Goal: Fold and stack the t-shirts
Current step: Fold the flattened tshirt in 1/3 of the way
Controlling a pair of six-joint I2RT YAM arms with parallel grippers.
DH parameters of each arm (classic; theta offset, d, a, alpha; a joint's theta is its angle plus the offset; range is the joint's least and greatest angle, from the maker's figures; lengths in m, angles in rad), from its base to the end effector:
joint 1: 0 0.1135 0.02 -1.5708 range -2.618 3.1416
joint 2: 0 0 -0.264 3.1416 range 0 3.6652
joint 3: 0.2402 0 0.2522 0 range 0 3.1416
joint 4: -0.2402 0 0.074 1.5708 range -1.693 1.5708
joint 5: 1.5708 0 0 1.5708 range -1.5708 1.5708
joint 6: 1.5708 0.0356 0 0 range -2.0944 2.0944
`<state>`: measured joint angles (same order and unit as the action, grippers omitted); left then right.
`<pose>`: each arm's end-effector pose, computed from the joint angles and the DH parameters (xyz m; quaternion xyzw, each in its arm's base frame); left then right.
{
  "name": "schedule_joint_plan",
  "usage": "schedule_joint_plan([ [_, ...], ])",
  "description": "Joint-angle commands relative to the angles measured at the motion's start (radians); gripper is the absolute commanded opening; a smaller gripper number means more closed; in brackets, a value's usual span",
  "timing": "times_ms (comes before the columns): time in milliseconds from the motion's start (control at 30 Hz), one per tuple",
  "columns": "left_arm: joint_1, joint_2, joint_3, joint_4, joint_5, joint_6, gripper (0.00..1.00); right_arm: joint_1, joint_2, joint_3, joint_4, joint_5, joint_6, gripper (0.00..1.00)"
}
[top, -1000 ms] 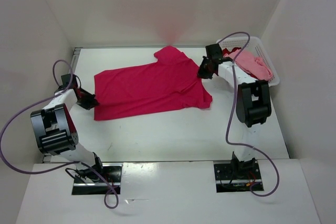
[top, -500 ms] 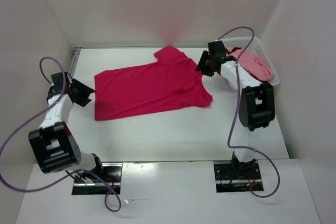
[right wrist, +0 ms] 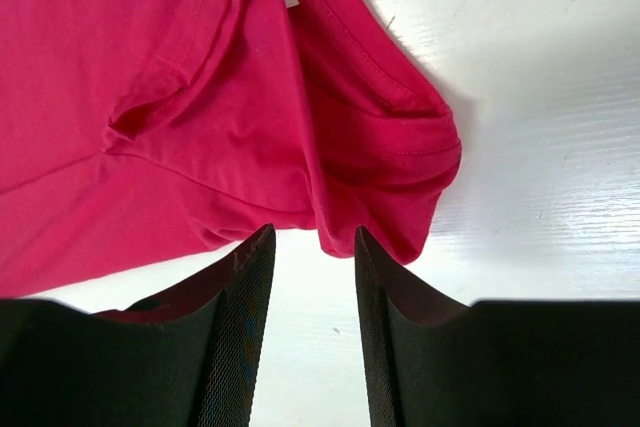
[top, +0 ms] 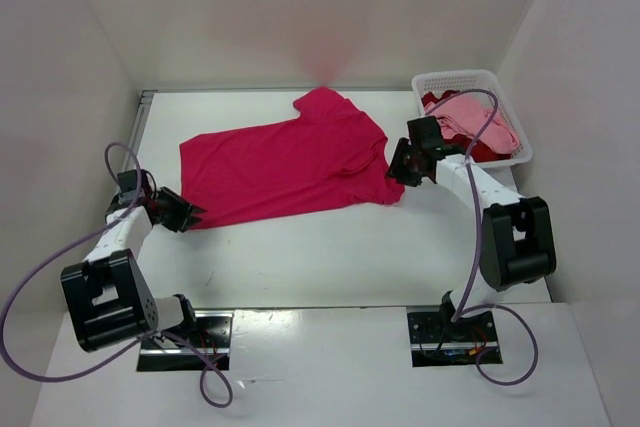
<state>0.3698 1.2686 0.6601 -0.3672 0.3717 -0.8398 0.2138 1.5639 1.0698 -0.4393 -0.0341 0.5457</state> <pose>0.2255 0.0735 0.1860 -0.4897 0.8037 -0.2389 0.2391 0.3198 0.0707 0.2261 0.1516 0.9373 0.1312 0.2850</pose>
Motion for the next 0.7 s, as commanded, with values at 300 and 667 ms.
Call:
schedule_joint_plan([
  [300,-0.006,0.181,0.016,0.088,-0.028,0.030,0.33,0.007,0.111,-0.002,0.045,-0.052,-0.043,0.43],
  [667,0.012,0.219,0.071,0.065,-0.115,0.050,0.29,0.007,0.168,0.080,0.045,0.003,-0.043,0.02],
])
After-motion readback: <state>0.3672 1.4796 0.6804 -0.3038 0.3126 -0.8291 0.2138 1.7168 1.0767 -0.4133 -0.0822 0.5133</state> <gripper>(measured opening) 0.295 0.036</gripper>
